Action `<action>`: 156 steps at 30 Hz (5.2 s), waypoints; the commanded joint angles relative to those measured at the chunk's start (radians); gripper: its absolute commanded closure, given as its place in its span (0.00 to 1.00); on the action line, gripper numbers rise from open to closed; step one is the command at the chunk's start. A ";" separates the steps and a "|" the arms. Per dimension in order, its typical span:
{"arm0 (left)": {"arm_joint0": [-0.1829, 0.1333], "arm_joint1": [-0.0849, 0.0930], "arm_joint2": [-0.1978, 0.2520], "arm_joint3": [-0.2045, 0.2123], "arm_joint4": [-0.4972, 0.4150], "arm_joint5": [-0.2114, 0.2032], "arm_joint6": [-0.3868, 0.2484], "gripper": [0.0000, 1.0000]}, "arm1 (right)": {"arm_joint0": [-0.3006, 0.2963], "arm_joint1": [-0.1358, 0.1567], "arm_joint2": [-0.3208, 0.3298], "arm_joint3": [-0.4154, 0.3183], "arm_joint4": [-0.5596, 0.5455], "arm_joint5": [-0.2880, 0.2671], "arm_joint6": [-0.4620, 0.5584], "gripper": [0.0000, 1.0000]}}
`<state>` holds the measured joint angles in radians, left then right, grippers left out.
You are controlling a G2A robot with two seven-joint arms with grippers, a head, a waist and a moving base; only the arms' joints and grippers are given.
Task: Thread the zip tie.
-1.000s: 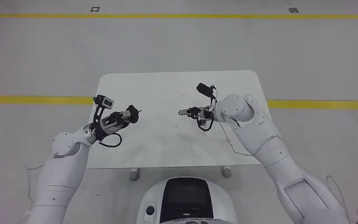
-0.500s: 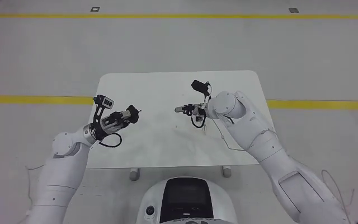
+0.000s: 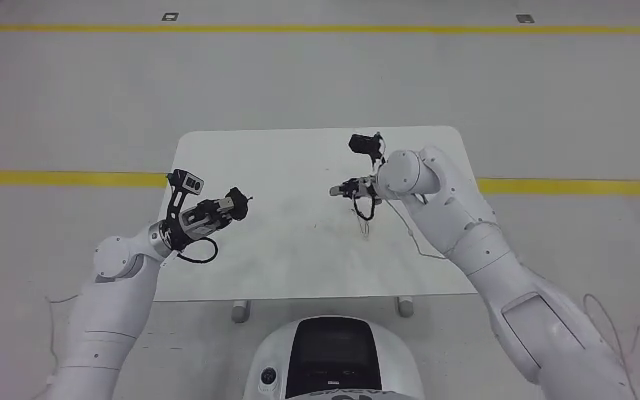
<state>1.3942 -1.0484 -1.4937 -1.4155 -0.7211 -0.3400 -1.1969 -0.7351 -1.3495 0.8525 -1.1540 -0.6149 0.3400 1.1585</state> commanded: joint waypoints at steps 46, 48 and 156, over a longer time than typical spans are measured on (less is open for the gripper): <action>0.000 0.000 0.000 0.000 0.000 0.000 0.000 1.00 | 0.139 -0.165 -0.239 0.368 -0.061 -0.103 0.048 0.00; 0.000 0.000 0.000 0.000 0.000 0.000 0.000 1.00 | 0.131 -0.164 -0.239 0.369 -0.067 -0.106 0.029 0.00; 0.000 0.000 0.000 0.000 0.000 0.000 0.000 1.00 | 0.208 -0.381 -0.240 0.887 -0.145 -0.109 -0.196 1.00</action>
<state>1.3942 -1.0484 -1.4937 -1.4155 -0.7211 -0.3400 -1.1969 -0.5282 -1.7301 0.6115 -0.2662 -0.7587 0.2306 0.9620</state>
